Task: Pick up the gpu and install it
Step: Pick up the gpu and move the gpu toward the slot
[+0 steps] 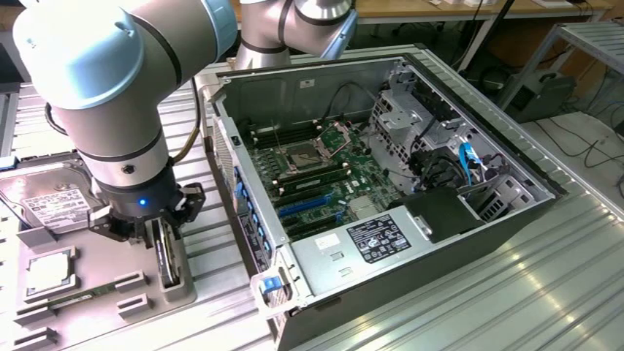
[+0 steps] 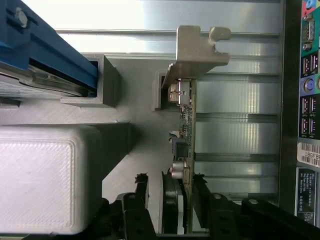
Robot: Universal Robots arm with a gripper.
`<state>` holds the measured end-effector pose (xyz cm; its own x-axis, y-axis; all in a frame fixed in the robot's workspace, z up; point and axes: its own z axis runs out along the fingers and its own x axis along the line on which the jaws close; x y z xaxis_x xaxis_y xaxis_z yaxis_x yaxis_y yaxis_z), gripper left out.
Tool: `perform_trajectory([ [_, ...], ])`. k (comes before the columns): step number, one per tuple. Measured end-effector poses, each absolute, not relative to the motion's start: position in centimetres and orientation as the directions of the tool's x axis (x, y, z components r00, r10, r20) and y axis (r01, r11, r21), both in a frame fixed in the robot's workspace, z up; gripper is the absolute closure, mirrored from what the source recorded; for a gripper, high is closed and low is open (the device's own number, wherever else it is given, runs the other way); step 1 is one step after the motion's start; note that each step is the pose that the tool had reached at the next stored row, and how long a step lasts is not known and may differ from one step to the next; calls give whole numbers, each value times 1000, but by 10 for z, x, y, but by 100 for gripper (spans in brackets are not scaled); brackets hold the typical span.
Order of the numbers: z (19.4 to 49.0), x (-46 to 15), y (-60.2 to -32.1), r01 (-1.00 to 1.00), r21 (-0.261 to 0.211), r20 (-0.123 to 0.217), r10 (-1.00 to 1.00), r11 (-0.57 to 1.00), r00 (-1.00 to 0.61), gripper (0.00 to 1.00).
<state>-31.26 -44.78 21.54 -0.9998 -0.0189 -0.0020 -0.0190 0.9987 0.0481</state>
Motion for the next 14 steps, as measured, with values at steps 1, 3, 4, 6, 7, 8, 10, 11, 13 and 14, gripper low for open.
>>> perform_trajectory([
  [1,215,-313,-448,-19,48,-2,-19,999,-1000,58],
  [3,215,-313,-448,-19,48,-2,-19,999,-1000,58],
  [4,215,-313,-448,-19,48,-2,-19,999,-1000,58],
  [6,215,-313,-448,-19,48,-2,-19,999,-1000,58],
  [7,215,-313,-448,-19,48,-2,-19,999,-1000,59],
  [8,215,-313,-448,-19,48,-2,-19,999,-1000,59],
  [10,215,-313,-448,-19,48,-2,-19,999,-1000,66],
  [11,215,-313,-448,-19,48,-2,-19,999,-1000,66],
  [13,215,-313,-448,-19,48,-2,-19,999,-1000,66],
  [14,215,-313,-448,-19,48,-2,-19,999,-1000,66],
])
